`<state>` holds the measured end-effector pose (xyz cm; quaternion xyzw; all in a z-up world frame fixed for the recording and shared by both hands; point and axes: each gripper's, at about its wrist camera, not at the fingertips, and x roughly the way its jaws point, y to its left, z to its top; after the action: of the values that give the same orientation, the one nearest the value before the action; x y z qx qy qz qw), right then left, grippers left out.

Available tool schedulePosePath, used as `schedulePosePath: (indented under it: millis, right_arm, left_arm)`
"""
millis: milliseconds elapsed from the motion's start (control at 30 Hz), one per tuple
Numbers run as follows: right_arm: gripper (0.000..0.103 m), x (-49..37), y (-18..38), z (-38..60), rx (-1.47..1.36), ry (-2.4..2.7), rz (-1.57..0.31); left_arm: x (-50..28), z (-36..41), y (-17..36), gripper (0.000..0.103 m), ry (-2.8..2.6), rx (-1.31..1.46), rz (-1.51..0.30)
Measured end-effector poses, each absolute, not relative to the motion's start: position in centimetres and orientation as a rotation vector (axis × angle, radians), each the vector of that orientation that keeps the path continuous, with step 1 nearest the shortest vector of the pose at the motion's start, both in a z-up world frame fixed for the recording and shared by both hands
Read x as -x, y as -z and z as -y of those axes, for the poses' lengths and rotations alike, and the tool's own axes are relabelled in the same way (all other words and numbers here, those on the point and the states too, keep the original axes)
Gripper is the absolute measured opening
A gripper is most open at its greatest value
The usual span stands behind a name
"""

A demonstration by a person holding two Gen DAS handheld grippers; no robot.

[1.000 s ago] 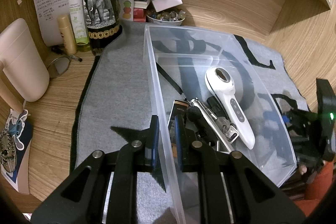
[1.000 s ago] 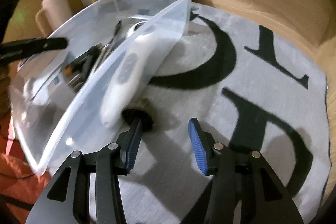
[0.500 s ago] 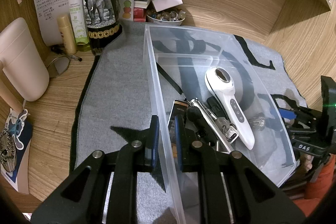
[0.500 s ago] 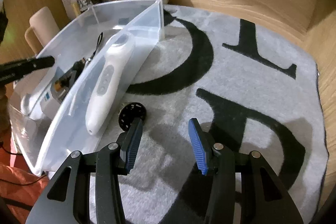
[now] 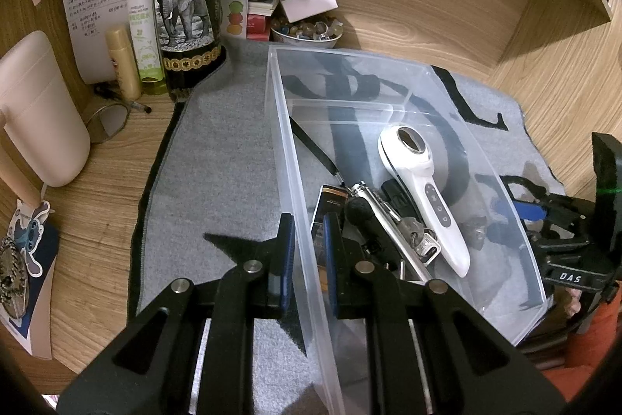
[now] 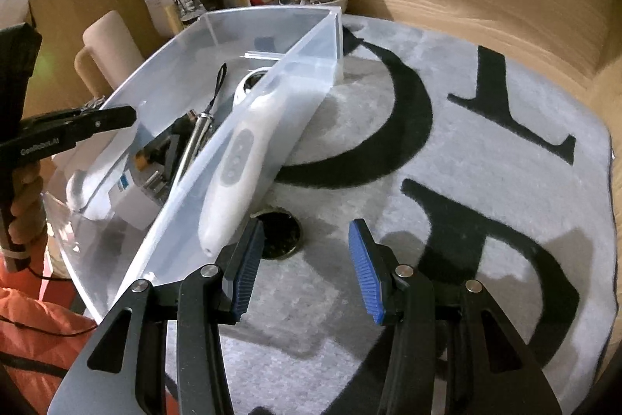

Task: Organize rigid objects
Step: 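Grasp the round black object beside the box with the right gripper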

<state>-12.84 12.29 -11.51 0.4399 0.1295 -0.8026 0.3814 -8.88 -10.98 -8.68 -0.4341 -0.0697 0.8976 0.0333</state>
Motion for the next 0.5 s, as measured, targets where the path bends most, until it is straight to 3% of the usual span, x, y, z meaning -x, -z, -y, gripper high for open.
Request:
schedulePosePath:
  millis: [500]
  right_arm:
    - [0.042, 11.5, 10.8, -12.6, -1.092, 2.046, -0.335]
  left_arm:
    - [8.9, 12.5, 8.6, 0.02, -2.787, 1.37, 0.24]
